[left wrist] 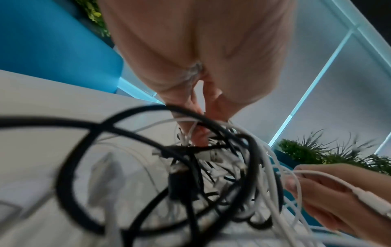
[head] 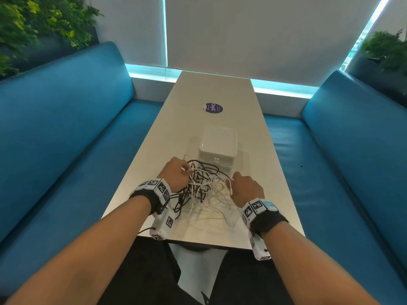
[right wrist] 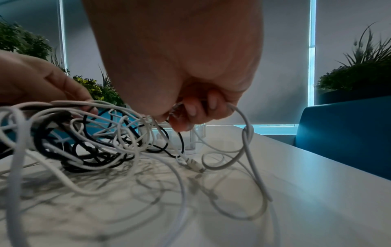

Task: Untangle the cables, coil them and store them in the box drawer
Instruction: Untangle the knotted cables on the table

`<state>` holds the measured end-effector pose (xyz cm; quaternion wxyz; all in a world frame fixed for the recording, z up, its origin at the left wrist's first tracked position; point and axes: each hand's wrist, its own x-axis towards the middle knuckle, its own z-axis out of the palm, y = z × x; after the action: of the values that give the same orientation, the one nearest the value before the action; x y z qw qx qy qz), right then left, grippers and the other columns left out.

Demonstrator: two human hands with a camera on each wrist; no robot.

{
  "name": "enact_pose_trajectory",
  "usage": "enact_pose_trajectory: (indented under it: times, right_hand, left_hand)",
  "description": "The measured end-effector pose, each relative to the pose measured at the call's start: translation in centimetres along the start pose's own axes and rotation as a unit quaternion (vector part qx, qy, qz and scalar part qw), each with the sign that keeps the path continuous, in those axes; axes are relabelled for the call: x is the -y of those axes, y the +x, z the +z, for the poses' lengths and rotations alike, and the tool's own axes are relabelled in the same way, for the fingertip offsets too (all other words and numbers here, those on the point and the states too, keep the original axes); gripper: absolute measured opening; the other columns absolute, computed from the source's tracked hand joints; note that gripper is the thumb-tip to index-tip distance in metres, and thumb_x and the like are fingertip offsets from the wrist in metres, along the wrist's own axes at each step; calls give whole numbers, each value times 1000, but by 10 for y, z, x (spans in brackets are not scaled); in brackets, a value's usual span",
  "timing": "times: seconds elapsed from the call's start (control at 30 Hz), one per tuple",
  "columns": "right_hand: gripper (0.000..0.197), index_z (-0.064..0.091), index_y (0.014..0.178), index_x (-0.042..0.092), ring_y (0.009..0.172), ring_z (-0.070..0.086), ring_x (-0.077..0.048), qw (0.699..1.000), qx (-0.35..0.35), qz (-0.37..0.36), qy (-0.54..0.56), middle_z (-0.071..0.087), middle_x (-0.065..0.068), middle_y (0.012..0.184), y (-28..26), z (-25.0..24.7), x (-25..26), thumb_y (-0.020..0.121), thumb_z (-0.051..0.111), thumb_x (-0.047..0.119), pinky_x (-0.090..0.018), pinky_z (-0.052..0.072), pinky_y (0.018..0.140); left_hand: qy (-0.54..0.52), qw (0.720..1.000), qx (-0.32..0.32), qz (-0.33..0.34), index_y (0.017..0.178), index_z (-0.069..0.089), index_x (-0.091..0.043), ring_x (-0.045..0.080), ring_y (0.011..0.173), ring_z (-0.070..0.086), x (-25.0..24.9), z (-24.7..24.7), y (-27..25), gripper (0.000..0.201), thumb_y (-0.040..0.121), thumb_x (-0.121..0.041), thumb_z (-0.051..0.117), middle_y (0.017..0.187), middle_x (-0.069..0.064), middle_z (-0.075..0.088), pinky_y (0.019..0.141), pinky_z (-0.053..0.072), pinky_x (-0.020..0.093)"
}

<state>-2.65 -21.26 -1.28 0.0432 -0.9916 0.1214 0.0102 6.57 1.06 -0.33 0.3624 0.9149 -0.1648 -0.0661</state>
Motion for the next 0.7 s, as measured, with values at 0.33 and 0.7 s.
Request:
enact_pose_trajectory:
  times: [0.33, 0.7]
  right_hand:
    - [35, 47, 111, 15, 94, 62, -32, 1000, -2, -14, 11, 62, -10, 106, -3, 2, 6, 102, 34, 46, -34, 42, 69]
    - [38, 48, 114, 15, 95, 63, -31, 1000, -3, 0, 2, 63, -9, 107, -1, 2, 3, 102, 30, 47, -37, 47, 74]
  left_hand:
    - [64, 997, -44, 2, 104, 45, -18, 31, 64, 53, 8, 5, -10, 14, 107, -28, 36, 72, 6, 54, 58, 39, 35]
    - [54, 997, -57, 12, 86, 39, -12, 31, 73, 47, -4, 8, -12, 25, 100, -27, 55, 79, 6, 51, 63, 35, 36]
